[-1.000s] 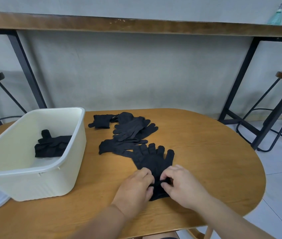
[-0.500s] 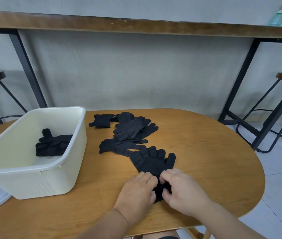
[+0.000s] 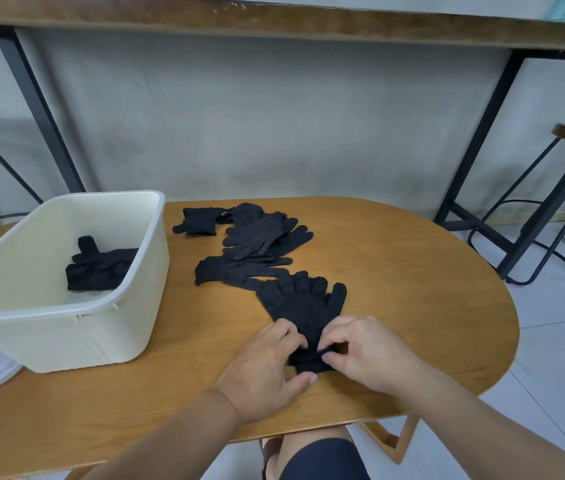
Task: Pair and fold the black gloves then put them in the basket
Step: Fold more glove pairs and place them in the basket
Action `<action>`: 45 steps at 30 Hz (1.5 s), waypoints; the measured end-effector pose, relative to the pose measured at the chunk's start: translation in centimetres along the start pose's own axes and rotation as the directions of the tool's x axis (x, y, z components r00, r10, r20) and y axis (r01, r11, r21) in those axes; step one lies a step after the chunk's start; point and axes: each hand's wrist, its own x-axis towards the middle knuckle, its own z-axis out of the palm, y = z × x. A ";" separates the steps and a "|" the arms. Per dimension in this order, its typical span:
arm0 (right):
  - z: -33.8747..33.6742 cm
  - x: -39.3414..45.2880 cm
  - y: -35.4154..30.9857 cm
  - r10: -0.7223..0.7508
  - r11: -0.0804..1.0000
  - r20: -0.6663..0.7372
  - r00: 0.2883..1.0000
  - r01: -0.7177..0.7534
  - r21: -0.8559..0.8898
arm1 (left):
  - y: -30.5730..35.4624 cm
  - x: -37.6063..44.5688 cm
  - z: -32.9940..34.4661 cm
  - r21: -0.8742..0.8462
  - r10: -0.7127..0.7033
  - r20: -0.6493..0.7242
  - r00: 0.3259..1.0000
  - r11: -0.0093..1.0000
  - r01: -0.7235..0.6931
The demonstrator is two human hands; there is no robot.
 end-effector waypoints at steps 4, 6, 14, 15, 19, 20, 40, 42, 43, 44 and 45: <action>-0.1 -0.2 0.1 -0.025 0.999 0.012 1.000 0.026 -0.024 | 0.2 -0.1 -0.2 0.021 0.021 -0.010 1.000 1.000 -0.021; -0.1 -0.3 0.1 -0.040 0.999 0.012 0.999 0.041 -0.035 | 0.2 -0.1 -0.2 0.023 0.023 -0.009 1.000 0.999 -0.023; -0.1 -1.0 0.5 -0.072 0.996 -0.026 0.997 0.070 -0.054 | 0.1 -0.3 -0.3 0.023 0.006 -0.006 1.000 1.000 -0.006; -0.1 -1.1 0.5 -0.074 0.995 -0.015 0.997 0.072 -0.063 | 0.1 -0.3 -0.4 0.027 0.005 -0.003 1.000 1.000 -0.005; -0.1 -1.3 0.7 -0.055 0.997 -0.009 0.998 0.054 -0.061 | 0.2 -0.4 -0.6 0.043 -0.003 0.015 1.000 0.999 0.002; -0.1 -1.3 0.7 -0.044 0.998 -0.024 0.999 0.043 -0.046 | 0.2 -0.4 -0.6 0.046 -0.009 0.023 1.000 0.999 0.007; 0.1 -1.9 -0.8 -0.040 0.989 -0.020 0.999 0.037 -0.141 | 1.0 -0.5 -0.5 0.027 -0.044 0.023 0.999 0.999 0.043; 0.3 -1.9 -1.3 -0.082 0.982 -0.034 0.996 0.075 -0.172 | 1.1 -0.7 -0.3 0.010 -0.066 0.010 0.998 0.998 0.066; 0.5 -1.8 -1.5 -0.093 0.982 -0.041 0.995 0.085 -0.169 | 1.1 -0.7 -0.2 0.002 -0.075 0.004 0.997 0.997 0.074; 0.7 -1.8 -1.5 -0.094 0.985 -0.052 0.994 0.085 -0.153 | 1.1 -0.7 -0.1 -0.004 -0.081 0.000 0.997 0.997 0.081; 0.8 -1.8 -1.5 -0.082 0.989 -0.062 0.995 0.073 -0.128 | 1.1 -0.7 -0.1 -0.009 -0.089 -0.002 0.996 0.996 0.089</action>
